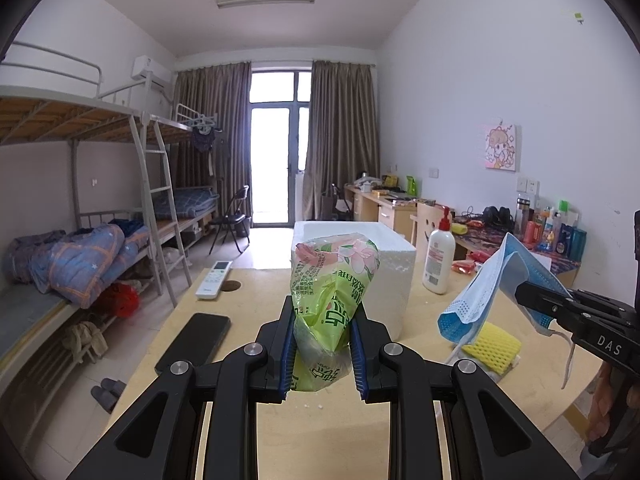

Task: Organize soft objects
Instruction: 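Carry the green bag with the left tool while the right tool carries the mask toward the foam box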

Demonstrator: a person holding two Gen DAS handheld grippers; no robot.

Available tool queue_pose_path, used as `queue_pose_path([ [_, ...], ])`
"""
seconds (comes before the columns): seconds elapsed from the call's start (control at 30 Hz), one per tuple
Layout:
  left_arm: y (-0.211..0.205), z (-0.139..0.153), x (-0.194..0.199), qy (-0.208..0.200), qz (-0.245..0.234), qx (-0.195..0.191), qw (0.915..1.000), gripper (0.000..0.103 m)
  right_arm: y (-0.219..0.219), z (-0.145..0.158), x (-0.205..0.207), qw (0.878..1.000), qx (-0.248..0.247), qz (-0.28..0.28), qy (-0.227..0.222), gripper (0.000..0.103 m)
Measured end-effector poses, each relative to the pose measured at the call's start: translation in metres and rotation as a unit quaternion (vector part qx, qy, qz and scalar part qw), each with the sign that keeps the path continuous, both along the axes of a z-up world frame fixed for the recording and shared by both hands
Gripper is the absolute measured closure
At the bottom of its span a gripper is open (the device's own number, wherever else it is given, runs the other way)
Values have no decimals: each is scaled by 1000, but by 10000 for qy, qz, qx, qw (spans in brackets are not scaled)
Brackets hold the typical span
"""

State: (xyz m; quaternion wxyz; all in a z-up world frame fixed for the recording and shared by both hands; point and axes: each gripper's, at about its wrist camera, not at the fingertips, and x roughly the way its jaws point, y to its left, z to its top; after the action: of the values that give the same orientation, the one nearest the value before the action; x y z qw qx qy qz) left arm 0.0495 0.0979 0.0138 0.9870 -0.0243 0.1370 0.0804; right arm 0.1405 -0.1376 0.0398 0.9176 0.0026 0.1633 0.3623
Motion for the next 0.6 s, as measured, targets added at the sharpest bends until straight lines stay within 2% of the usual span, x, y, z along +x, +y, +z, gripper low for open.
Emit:
queue_pose_path([
  [0.6,11,22,59,71,-107,-68,9999,78,19,23,48,9999,-52,-6,115,89],
])
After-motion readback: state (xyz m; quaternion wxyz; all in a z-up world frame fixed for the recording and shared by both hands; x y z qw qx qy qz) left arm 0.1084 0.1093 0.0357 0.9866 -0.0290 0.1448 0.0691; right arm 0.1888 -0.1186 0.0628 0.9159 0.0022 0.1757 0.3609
